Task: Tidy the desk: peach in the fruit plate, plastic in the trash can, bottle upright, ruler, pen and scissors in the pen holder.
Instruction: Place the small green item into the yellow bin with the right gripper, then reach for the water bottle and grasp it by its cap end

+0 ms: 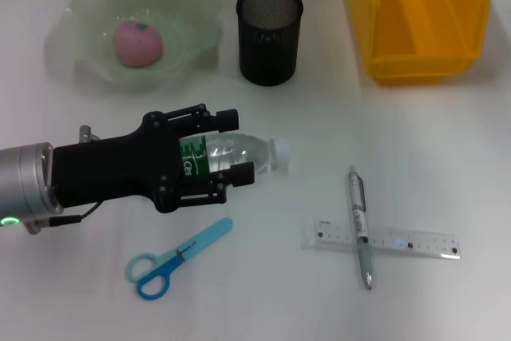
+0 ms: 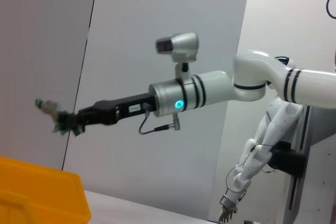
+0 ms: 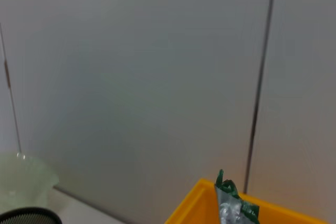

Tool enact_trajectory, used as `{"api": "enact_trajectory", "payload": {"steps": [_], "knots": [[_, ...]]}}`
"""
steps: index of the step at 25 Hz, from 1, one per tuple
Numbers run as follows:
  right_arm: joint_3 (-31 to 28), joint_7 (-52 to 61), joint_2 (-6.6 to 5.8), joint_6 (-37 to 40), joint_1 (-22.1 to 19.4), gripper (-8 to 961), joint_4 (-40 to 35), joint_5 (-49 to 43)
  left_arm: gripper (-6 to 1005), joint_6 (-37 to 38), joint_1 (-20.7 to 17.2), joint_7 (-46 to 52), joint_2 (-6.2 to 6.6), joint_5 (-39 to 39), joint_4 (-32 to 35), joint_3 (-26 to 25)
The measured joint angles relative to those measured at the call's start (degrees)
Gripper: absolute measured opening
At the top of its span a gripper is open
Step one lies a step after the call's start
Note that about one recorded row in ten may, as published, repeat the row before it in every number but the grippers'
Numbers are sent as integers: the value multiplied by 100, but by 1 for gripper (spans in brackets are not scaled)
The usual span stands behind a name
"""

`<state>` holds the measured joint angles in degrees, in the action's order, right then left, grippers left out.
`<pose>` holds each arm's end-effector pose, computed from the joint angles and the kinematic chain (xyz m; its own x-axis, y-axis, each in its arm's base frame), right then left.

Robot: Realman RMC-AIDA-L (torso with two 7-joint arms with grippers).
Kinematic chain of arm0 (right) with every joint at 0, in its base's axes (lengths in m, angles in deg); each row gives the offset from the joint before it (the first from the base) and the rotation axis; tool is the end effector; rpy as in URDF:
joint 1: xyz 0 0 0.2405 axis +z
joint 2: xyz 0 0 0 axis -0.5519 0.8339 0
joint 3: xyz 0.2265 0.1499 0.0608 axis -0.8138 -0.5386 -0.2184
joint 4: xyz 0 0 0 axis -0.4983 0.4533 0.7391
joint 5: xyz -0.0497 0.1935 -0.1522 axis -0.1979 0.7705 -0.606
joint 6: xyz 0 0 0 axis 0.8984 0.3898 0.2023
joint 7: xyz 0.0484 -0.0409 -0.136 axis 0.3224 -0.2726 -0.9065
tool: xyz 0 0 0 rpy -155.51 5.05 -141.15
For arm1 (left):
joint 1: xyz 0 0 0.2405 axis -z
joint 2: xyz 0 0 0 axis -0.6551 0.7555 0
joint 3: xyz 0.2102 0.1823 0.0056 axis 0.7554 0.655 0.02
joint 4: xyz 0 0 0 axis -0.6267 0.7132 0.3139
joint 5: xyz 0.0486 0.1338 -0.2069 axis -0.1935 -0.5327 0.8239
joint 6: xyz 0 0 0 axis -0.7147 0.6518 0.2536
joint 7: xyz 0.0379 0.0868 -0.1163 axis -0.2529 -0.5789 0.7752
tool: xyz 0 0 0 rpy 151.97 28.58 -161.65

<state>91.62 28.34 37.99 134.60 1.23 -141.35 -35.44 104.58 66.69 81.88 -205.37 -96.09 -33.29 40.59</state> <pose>0.2669 0.4882 0.1181 0.8321 -0.2785 -0.4796 -0.5495 -0.5310 -0.6450 -0.2822 0.3247 -0.0354 0.6918 0.1863 0.6976 0.2598 -0.9657 0.0002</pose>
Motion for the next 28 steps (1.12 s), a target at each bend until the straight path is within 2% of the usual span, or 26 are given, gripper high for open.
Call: {"api": "enact_trajectory", "payload": {"steps": [1,5,15,19,21,22,23,24,25,26,27,28], "knots": [[-6,6,-47,-88,203,41,293,-202,769,6,-3,0,-1,0,0,0],[-21,104,-68,-328,434,98,639,-521,769,14,-19,0,-2,0,-12,0],[-48,236,-59,-476,475,277,665,-623,768,15,-18,0,0,-8,0,0],[-62,224,-27,-596,317,430,584,-148,768,15,-2,0,8,-9,1,0],[-66,168,-33,-501,53,507,469,658,768,14,20,6,17,-9,8,0],[-66,168,-33,-501,53,547,469,658,768,14,20,6,17,-9,8,0],[-71,20,-76,-242,-182,587,436,1467,768,14,28,11,24,-9,10,2],[-71,20,-76,-242,-182,627,436,1467,768,14,39,18,30,-10,12,4],[-76,-74,-103,-74,-303,667,442,1915,769,14,48,23,35,-10,15,6],[-112,-324,-170,510,-552,707,536,2736,769,14,51,25,41,-9,17,6],[-112,-324,-170,510,-552,709,536,2736,769,15,55,31,44,-9,24,4],[-152,-477,-204,914,-683,711,632,3189,769,14,57,37,49,-10,37,2]]}}
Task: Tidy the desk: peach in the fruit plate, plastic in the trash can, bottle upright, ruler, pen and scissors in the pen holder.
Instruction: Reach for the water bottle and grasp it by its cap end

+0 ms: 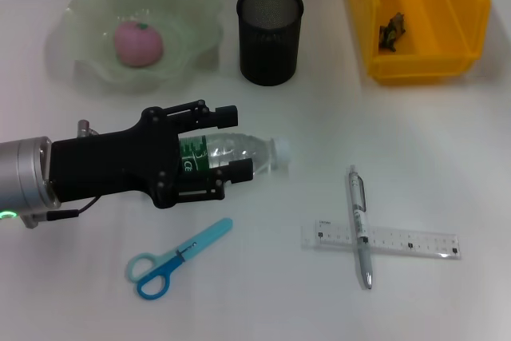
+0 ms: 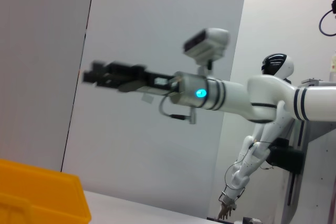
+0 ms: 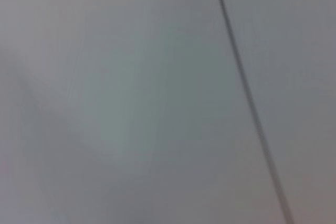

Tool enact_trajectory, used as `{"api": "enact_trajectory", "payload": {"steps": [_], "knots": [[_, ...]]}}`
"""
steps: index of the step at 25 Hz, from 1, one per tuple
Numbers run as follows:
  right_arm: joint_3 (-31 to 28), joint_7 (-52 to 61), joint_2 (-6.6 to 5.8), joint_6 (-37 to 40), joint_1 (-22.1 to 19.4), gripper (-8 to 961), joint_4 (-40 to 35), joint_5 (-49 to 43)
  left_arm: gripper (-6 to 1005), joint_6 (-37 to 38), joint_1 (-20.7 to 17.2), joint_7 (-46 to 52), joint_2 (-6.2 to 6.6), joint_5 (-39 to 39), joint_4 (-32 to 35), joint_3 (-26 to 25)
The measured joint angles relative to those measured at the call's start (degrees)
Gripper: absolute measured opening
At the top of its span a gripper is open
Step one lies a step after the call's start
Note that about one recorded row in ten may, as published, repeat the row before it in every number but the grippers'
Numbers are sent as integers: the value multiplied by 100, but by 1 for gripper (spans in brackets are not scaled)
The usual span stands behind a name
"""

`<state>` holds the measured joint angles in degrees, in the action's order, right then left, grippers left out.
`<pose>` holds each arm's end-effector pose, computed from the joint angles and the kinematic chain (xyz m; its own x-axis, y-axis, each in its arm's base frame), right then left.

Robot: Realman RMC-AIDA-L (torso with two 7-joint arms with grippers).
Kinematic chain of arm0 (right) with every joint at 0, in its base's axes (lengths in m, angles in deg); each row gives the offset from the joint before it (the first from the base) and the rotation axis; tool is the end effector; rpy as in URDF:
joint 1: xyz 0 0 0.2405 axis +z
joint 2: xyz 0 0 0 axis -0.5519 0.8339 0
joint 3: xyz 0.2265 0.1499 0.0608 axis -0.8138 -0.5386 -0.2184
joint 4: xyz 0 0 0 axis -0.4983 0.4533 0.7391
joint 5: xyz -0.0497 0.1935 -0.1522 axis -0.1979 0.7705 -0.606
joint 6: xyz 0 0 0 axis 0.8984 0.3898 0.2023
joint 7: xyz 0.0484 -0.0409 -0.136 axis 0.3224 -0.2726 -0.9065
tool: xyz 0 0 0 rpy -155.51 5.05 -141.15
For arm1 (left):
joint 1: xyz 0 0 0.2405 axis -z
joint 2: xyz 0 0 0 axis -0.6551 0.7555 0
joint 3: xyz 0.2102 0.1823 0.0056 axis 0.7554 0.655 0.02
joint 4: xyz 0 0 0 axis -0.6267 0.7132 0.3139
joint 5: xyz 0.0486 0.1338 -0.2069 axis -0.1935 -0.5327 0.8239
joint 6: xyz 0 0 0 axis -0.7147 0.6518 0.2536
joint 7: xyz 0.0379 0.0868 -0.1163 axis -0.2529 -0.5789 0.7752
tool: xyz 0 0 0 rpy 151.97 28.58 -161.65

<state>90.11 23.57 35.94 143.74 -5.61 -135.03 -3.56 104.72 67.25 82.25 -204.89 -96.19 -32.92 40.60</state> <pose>0.2800 0.4491 0.1441 0.5455 -0.1417 -0.8261 -0.7247 -0.5749 -0.3799 -0.2802 0.3288 -0.0313 0.6998 0.1776 0.6919 0.2482 -0.9687 -0.0024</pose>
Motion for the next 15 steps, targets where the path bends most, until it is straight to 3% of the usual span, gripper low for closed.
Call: {"api": "enact_trajectory", "payload": {"steps": [3,10,15], "knots": [[-246,-244,-121,1175,-287,721,478,619,769,0,18,10,1,1,37,0],[-328,-208,-130,2108,-681,764,884,517,768,1,136,9,15,0,44,43],[-337,-1044,-113,2987,-828,810,1072,-234,768,19,180,89,38,-19,120,41]]}}
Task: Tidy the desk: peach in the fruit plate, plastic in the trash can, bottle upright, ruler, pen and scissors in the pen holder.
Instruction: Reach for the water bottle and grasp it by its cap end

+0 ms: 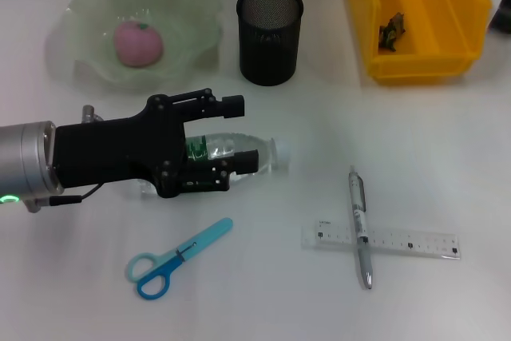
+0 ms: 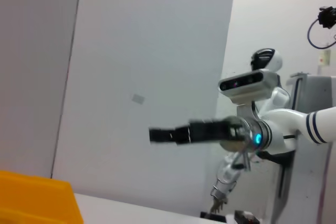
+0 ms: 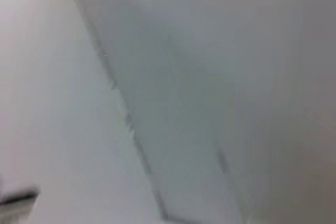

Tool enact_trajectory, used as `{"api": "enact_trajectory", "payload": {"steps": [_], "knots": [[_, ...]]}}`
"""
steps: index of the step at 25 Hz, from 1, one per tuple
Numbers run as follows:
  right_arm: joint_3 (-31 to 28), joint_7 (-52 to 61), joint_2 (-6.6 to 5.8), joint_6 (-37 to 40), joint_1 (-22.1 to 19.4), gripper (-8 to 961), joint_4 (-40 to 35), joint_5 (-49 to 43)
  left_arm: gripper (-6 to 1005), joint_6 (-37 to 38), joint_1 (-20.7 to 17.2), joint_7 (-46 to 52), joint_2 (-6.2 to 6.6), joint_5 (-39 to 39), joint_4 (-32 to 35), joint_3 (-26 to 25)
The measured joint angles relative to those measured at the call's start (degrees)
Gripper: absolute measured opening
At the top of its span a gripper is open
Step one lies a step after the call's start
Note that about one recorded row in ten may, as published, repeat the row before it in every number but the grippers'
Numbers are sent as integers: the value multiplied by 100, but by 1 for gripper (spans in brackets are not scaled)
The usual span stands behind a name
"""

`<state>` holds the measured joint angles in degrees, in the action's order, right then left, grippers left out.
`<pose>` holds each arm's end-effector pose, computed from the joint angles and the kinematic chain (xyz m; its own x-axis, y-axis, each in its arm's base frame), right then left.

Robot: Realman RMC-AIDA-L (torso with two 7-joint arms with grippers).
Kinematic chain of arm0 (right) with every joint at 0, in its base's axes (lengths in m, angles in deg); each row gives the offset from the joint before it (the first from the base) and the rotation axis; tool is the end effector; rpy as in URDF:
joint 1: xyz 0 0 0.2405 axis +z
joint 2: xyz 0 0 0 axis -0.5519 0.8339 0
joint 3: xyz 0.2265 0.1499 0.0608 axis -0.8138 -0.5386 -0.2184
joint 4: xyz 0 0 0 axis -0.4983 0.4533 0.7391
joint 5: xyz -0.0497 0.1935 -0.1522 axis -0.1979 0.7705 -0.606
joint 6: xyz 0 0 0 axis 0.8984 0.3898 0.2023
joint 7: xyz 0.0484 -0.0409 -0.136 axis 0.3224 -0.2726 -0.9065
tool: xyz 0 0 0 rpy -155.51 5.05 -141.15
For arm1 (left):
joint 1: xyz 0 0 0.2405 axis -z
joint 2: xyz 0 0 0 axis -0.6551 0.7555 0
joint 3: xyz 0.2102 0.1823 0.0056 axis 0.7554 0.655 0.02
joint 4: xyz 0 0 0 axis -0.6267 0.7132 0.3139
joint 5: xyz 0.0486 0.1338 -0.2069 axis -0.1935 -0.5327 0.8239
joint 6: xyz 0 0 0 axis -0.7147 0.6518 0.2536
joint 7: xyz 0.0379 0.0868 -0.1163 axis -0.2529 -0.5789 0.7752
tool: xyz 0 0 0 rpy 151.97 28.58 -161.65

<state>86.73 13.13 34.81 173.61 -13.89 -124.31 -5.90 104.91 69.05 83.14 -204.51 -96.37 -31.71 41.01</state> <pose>0.3298 0.3398 0.0997 0.5441 -0.2409 -0.8037 -0.5829 -0.7975 -0.1556 -0.2684 0.3395 -0.0270 0.7157 0.1511 0.6819 0.2072 -0.9783 -0.0006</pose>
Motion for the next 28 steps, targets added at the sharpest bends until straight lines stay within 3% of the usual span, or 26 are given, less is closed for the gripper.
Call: {"api": "enact_trajectory", "payload": {"steps": [4,10,17,28], "knots": [[32,-872,36,252,-19,827,282,-824,769,-26,99,151,-5,-200,43,27],[-12,-2022,205,128,-37,824,549,-1879,768,-217,259,373,-68,-428,49,21],[5,-2481,240,-253,-183,824,619,-2035,769,-366,483,796,-75,-432,82,-5],[-18,-2882,207,-456,-231,825,798,-2294,768,-1079,893,1099,-229,-733,334,96]]}}
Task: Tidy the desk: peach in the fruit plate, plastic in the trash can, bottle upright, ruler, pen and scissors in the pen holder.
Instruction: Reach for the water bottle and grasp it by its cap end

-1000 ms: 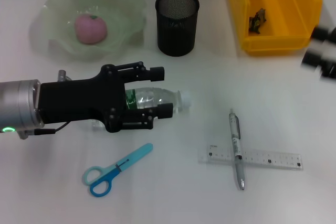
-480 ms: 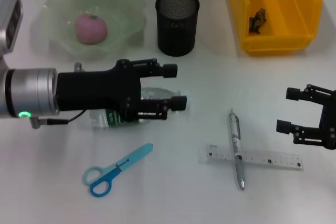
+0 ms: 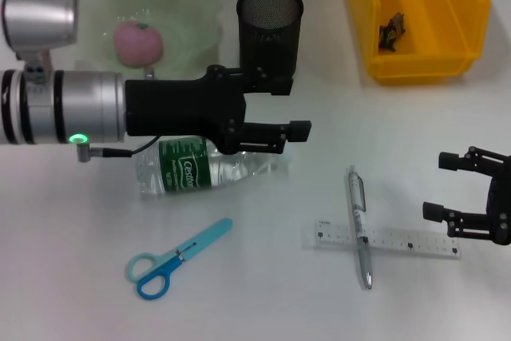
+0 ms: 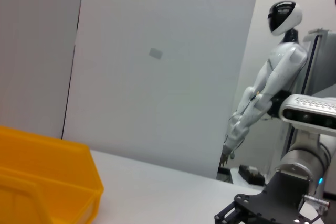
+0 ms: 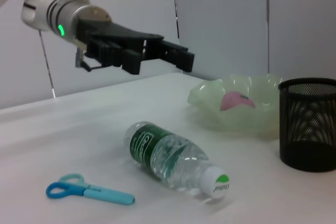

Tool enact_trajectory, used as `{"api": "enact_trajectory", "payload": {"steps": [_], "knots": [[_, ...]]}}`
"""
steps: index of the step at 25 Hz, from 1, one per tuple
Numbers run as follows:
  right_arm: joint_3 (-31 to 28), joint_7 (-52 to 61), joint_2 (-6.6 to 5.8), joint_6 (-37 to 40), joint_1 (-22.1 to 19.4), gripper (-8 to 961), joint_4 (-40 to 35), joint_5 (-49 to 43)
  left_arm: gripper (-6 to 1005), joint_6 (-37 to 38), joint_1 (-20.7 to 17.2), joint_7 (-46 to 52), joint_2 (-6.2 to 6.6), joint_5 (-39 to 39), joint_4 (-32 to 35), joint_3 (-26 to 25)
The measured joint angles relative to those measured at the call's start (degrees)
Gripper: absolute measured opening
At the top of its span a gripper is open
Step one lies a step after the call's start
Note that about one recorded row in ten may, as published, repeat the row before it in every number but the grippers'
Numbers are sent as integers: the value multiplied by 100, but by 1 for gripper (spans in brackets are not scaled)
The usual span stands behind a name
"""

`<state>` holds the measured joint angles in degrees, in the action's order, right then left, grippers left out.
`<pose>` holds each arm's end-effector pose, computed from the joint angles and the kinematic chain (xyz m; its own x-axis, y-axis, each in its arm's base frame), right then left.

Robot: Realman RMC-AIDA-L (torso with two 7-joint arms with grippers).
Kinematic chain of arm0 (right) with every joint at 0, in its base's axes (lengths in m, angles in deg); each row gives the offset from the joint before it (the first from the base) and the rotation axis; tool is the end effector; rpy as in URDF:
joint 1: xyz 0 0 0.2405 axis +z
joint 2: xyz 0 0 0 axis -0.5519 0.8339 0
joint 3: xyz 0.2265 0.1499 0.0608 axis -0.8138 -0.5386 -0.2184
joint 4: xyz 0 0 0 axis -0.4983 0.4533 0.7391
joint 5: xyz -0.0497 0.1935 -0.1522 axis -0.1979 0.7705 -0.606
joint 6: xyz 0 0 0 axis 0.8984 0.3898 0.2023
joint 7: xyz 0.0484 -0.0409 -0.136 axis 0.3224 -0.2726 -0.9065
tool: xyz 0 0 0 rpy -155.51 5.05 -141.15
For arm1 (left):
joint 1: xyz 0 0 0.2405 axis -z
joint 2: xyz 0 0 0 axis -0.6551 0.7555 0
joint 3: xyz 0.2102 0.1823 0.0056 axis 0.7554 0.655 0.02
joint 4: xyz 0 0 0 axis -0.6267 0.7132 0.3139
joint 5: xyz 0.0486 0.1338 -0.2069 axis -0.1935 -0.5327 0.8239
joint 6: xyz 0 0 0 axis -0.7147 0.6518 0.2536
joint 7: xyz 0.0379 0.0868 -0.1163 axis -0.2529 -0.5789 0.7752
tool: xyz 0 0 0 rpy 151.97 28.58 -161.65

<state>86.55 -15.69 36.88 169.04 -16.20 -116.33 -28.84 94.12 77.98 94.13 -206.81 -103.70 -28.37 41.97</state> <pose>0.3873 0.2896 0.0162 0.8494 -0.2015 -0.4878 -0.3742 -0.8816 -0.2875 -0.2181 0.3919 -0.0542 0.8098 0.2104 0.5476 0.2407 -0.9705 0.0169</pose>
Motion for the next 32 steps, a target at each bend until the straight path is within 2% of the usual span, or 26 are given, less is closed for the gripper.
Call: {"api": "enact_trajectory", "payload": {"steps": [3,11,15,17,20,23,25,28,30,32], "knots": [[-3,-12,-16,-13,1,825,4,-64,768,-90,139,264,-43,-215,218,6],[11,-21,-39,-156,-7,824,-20,-141,769,-205,566,1063,-53,-848,685,17],[-11,-30,-56,-212,22,824,-28,-263,769,-427,982,1925,-61,-1730,1197,187],[-12,-31,-69,-216,21,824,-50,-265,769,-457,1051,2048,-63,-1873,1250,250],[-48,-32,-87,-222,24,825,-54,-266,769,-722,1393,2603,-74,-2518,1380,670],[-78,-33,-89,-223,28,825,-54,-265,769,-882,1550,2888,-82,-2776,1392,966],[-79,-33,-92,-223,37,825,-54,-260,769,-1171,1741,3345,-104,-3155,1394,1526],[-78,-45,-97,-224,52,825,-53,-252,768,-1373,1824,3648,-115,-3339,1394,1908],[-78,-73,-98,-223,61,825,-52,-247,768,-1631,1930,4105,-122,-3504,1392,2517],[-76,-85,-98,-223,73,824,-52,-248,768,-1709,1965,4259,-122,-3554,1392,2720]]}}
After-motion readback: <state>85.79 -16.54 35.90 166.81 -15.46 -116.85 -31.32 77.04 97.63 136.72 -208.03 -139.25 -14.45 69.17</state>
